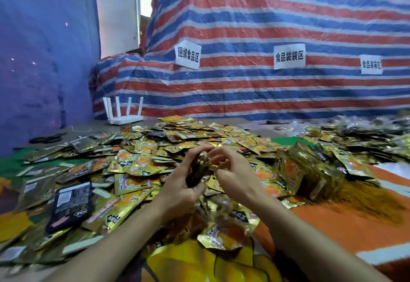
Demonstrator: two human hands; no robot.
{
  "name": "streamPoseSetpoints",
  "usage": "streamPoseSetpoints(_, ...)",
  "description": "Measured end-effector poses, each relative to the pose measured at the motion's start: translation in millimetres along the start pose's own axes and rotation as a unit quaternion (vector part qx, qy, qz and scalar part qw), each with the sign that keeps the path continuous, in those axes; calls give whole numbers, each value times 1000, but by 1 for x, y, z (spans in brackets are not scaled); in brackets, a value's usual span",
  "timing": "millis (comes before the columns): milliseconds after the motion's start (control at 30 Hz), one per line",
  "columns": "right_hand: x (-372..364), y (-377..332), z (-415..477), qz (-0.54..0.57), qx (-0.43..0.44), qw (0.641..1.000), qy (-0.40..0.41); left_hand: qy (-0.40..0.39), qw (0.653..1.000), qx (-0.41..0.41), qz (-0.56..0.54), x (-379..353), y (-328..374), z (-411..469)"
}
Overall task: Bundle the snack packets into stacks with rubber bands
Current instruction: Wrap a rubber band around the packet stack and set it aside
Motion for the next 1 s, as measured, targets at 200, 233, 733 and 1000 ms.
streamPoseSetpoints(200, 87, 17, -37, -244, -103, 961, -75, -41, 998, -14, 47, -4, 3, -5)
streamPoseSetpoints(233, 106, 21, -41, -292, -121, 945, -89, -45, 998, -14, 47, -5, 4, -5)
streamPoseSetpoints(733, 191, 62, -81, -456, -258, 839, -149, -17, 1000, 21, 14, 3, -8, -2)
streamPoseSetpoints(1000, 191, 50, -75, -460, -253, 844, -110, -9, 999, 46, -12, 6, -11, -2)
Point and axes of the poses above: each hand's wrist, its own z-axis towards the middle knuckle, its own x-axis out of the back of the hand, y = z × x, the point moved 3 cm from there along z, towards the middle knuckle, and after that the axes turned 8 degrees about x, right-handed, at the moved point
